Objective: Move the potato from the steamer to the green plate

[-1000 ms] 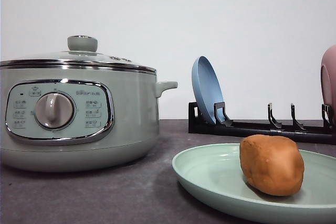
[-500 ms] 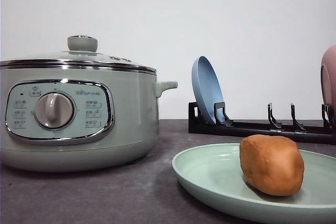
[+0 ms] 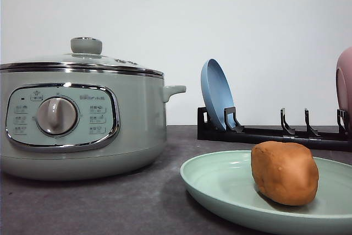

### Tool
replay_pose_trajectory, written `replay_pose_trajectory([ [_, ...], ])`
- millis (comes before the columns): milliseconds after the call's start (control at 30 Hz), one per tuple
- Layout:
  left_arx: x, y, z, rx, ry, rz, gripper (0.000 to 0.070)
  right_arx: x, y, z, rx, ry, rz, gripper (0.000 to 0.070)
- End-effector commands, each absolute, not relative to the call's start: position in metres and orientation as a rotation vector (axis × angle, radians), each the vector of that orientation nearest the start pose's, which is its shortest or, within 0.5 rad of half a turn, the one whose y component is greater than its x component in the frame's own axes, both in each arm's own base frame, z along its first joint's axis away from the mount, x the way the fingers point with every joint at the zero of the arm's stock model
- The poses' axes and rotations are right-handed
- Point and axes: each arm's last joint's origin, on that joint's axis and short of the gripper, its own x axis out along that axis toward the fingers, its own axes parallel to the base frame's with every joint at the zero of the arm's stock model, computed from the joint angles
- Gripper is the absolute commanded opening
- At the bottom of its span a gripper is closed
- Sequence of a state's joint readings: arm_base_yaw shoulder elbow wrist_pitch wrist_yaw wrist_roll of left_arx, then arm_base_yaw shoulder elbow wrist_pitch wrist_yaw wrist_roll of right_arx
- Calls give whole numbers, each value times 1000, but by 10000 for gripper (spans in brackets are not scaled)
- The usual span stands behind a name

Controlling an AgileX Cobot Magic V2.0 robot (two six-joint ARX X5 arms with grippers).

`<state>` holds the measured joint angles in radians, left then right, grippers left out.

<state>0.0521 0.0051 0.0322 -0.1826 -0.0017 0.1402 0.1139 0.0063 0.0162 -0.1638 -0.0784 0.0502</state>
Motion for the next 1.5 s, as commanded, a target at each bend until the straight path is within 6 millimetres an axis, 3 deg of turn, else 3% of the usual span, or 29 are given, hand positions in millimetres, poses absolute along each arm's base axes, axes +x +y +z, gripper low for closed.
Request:
replay_pose_trajectory([
  [0,95,5,149,132,184,43,4,95,13,152,57,156,188,8],
  [1467,95,5,149,132,184,43,4,95,13,152,57,156,188,8],
])
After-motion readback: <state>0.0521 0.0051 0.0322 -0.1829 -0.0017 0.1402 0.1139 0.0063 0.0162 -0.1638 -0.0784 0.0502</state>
